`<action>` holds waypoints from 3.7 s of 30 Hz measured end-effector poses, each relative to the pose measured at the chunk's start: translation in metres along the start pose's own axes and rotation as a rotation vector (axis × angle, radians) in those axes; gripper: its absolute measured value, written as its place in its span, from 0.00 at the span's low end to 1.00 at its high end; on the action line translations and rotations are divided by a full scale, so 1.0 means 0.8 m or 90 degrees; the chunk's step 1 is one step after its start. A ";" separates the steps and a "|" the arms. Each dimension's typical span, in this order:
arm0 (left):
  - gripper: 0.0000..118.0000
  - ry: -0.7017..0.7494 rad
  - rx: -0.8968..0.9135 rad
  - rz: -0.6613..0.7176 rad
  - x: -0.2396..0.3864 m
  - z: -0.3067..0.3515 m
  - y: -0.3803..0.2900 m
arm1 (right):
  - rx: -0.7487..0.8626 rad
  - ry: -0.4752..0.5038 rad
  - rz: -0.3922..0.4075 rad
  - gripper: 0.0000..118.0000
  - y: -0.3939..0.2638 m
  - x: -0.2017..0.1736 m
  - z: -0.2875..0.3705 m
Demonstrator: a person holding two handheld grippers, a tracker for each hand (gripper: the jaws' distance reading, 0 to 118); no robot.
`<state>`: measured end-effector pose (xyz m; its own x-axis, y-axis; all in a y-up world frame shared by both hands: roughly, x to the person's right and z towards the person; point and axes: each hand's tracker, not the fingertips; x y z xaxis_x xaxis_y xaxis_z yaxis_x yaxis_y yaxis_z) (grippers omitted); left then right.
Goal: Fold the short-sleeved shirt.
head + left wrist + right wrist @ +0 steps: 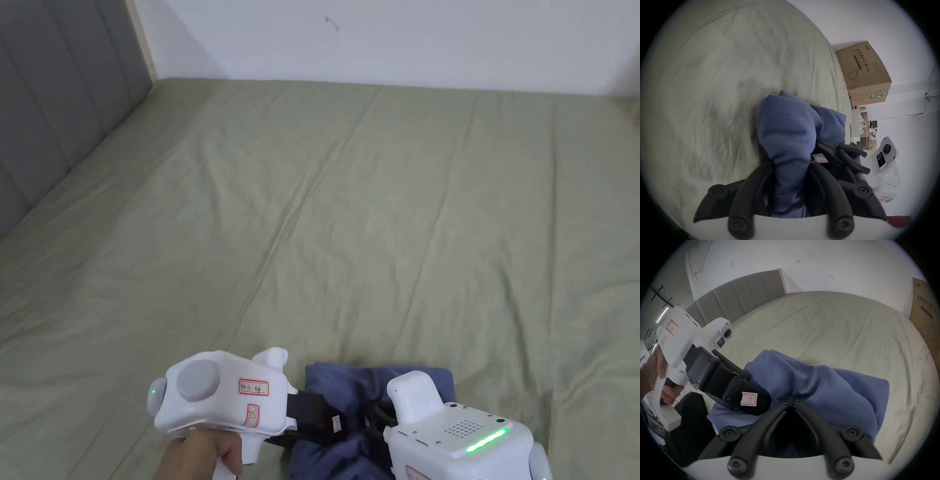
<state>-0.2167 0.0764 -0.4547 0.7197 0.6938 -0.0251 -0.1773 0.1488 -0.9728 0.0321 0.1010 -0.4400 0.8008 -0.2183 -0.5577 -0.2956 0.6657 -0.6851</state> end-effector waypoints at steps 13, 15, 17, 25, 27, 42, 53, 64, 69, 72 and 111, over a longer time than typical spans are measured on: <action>0.20 0.003 0.037 -0.016 -0.103 0.163 0.036 | 0.089 0.042 -0.086 0.00 0.021 0.002 0.099; 0.20 0.017 0.052 -0.009 -0.143 0.211 0.051 | 0.091 0.047 -0.089 0.00 0.024 -0.005 0.102; 0.20 0.058 0.060 -0.015 -0.190 0.261 0.065 | 0.090 0.058 -0.092 0.00 0.028 -0.014 0.099; 0.20 0.195 0.107 0.082 -0.336 0.430 0.082 | 0.079 0.083 -0.097 0.00 0.052 -0.059 0.075; 0.20 0.205 0.104 0.083 -0.358 0.444 0.084 | 0.078 0.097 -0.108 0.00 0.057 -0.063 0.069; 0.61 0.483 0.341 0.006 -0.262 0.570 0.048 | 0.141 0.093 -0.082 0.00 0.077 -0.084 0.127; 0.61 0.410 0.771 -0.411 0.075 0.467 -0.101 | 0.436 -0.352 0.065 0.00 0.083 -0.110 0.324; 0.61 0.252 0.771 -0.505 0.220 0.245 -0.175 | 0.498 -0.482 0.065 0.15 0.015 -0.102 0.360; 0.61 0.229 0.777 -0.498 0.222 0.216 -0.198 | 0.499 -0.478 0.013 0.15 -0.008 -0.096 0.365; 0.61 0.247 0.771 -0.472 0.218 0.212 -0.204 | 0.509 -0.478 -0.007 0.15 -0.018 -0.092 0.373; 1.00 0.342 0.807 -0.405 0.252 0.243 -0.172 | 0.510 -0.449 -0.036 1.00 0.015 -0.109 0.377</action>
<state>-0.1775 0.3329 -0.2810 0.9992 -0.0075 -0.0401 0.0065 0.9997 -0.0252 0.1162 0.3434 -0.2583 0.9989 0.0278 0.0388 -0.0258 0.9984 -0.0510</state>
